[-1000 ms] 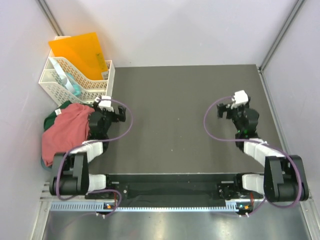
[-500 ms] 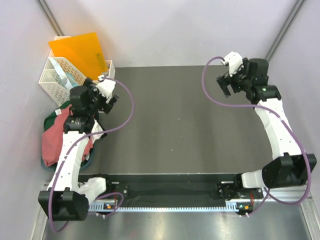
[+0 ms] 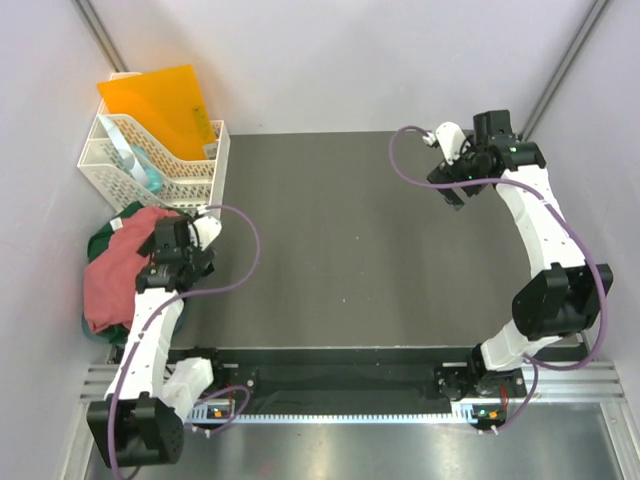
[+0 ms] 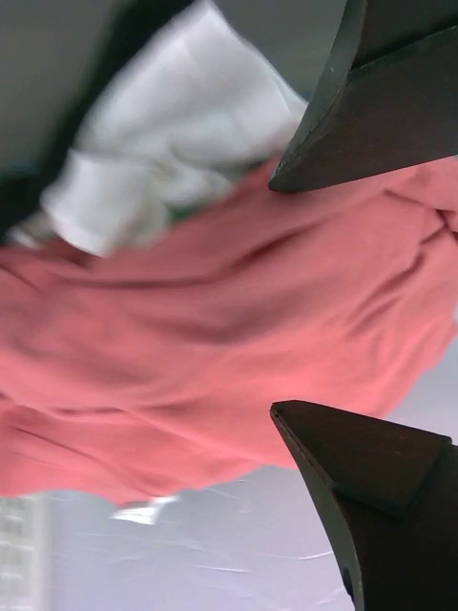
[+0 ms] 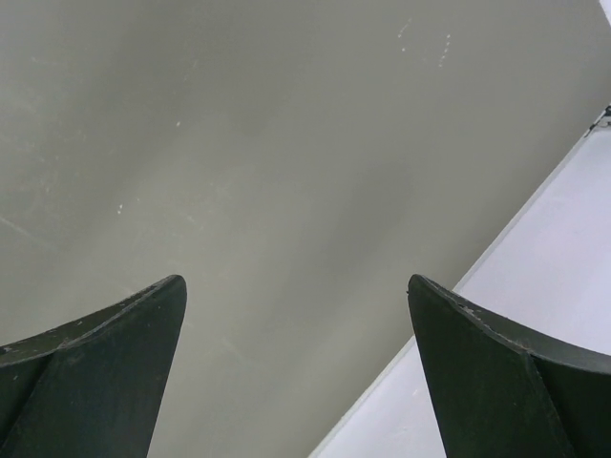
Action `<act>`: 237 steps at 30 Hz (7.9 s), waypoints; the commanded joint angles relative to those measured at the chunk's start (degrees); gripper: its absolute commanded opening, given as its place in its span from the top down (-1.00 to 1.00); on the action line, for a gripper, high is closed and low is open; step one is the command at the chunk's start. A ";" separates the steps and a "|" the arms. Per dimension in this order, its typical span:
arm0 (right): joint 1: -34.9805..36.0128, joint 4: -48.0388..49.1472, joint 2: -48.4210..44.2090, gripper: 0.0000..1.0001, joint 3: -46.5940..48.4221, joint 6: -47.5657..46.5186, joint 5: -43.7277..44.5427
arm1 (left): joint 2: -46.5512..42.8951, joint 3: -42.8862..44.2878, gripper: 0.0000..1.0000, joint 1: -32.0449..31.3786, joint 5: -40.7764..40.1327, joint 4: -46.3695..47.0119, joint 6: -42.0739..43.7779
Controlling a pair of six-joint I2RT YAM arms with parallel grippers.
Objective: Fold and stack the t-shirts
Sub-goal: Grab crumpled tshirt from bin with the left arm, then move the tshirt to the center of the board, then flatten out the tshirt
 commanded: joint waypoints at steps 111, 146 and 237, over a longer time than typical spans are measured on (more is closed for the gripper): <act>22.16 0.86 -3.92 -0.80 -21.60 -10.28 -13.66 | 33.60 30.85 -0.77 -21.50 7.19 17.70 -17.74; 29.12 19.41 3.20 1.00 -25.93 -7.46 6.97 | 37.12 32.26 -0.54 -17.97 14.72 12.34 -15.73; -2.35 -9.93 3.91 1.00 17.13 -32.16 3.32 | 31.76 45.17 1.00 -20.44 44.53 -11.27 32.87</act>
